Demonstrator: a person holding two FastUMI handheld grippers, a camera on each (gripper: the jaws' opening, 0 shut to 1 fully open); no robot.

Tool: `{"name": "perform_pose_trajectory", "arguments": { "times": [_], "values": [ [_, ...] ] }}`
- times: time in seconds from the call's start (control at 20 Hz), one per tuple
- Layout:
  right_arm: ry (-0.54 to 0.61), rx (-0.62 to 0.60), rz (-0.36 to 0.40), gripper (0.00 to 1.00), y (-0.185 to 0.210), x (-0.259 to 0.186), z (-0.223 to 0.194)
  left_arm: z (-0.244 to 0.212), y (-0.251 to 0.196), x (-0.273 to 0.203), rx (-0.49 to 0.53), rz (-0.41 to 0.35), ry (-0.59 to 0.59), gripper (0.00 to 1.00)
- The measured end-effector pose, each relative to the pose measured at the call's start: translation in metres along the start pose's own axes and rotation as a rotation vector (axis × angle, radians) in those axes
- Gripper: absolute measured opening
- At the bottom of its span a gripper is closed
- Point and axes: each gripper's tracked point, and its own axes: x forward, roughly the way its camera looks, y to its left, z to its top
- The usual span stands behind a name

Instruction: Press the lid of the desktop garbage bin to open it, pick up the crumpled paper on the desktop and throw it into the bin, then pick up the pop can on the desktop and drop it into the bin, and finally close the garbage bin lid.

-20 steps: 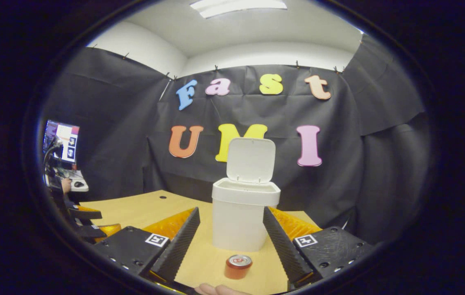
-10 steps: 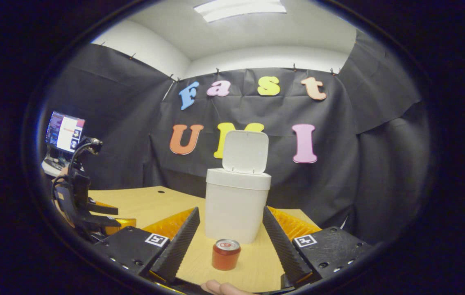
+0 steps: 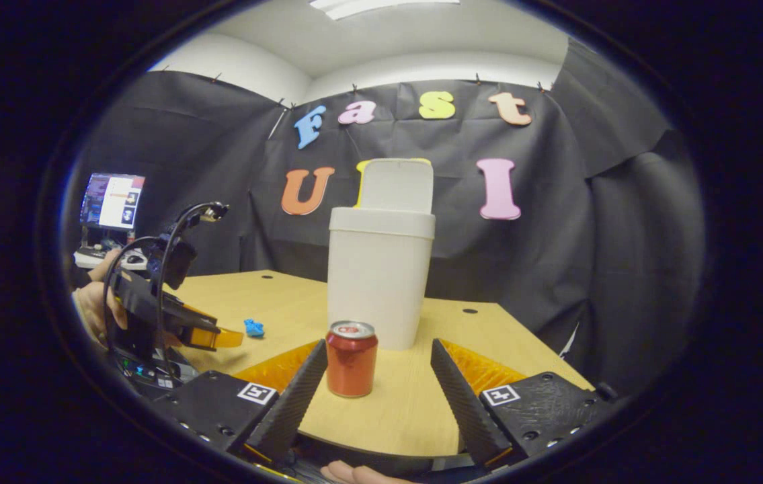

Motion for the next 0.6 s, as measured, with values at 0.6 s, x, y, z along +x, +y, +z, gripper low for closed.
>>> {"name": "perform_pose_trajectory", "arguments": {
  "times": [0.6],
  "values": [
    [0.195, 0.015, 0.021, 0.95, 0.015, 0.043, -0.059, 0.031, -0.015, 0.038, -0.001, -0.014, 0.176, 0.82]
  ]
}}
